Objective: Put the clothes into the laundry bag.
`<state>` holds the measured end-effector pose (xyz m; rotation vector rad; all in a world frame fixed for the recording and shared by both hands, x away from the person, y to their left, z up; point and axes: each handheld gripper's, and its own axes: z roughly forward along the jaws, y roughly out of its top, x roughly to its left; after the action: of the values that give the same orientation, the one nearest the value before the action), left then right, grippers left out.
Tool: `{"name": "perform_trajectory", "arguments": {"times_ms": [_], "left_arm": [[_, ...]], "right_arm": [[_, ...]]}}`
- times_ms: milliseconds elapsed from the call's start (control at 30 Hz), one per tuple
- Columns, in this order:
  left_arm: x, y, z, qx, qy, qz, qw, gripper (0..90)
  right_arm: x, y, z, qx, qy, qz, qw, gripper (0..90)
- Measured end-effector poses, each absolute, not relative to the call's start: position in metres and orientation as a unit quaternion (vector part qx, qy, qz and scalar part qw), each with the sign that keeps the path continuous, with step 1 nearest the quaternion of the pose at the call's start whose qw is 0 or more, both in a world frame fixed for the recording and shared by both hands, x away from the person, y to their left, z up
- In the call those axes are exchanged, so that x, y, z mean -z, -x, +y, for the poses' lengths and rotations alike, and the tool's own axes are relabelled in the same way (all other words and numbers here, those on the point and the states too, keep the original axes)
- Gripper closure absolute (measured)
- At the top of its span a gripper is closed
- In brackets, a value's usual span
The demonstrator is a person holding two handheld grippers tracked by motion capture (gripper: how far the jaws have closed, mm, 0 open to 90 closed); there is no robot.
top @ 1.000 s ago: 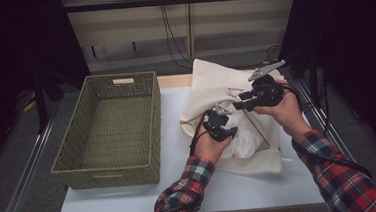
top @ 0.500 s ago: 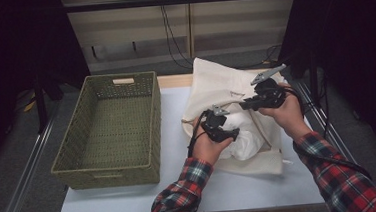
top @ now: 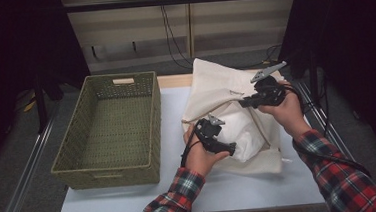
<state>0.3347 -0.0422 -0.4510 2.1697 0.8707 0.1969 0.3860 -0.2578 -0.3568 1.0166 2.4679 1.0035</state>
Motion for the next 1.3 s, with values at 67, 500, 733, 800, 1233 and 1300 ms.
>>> {"name": "perform_trajectory", "arguments": {"times_ms": [67, 500, 733, 800, 1233, 1300], "left_arm": [[0.456, -0.333, -0.045, -0.084, -0.857, 0.338, 0.379, 3.6], [0.468, -0.328, -0.059, -0.102, -0.877, 0.323, 0.341, 40.8], [0.461, -0.326, -0.067, -0.110, -0.882, 0.326, 0.323, 65.2], [0.458, -0.329, -0.065, -0.106, -0.876, 0.334, 0.331, 66.6], [0.436, -0.348, -0.066, -0.122, -0.853, 0.351, 0.366, 67.6], [0.437, -0.352, -0.067, -0.125, -0.851, 0.353, 0.369, 67.5]], "right_arm": [[0.356, -0.386, -0.257, -0.353, -0.352, 0.855, 0.139, 87.4], [0.355, -0.385, -0.256, -0.359, -0.346, 0.856, 0.136, 87.5], [0.353, -0.385, -0.255, -0.365, -0.344, 0.854, 0.136, 87.7], [0.351, -0.385, -0.254, -0.366, -0.343, 0.855, 0.135, 87.8], [0.349, -0.380, -0.259, -0.380, -0.343, 0.849, 0.132, 88.2], [0.348, -0.379, -0.259, -0.382, -0.342, 0.849, 0.130, 88.3]]}}
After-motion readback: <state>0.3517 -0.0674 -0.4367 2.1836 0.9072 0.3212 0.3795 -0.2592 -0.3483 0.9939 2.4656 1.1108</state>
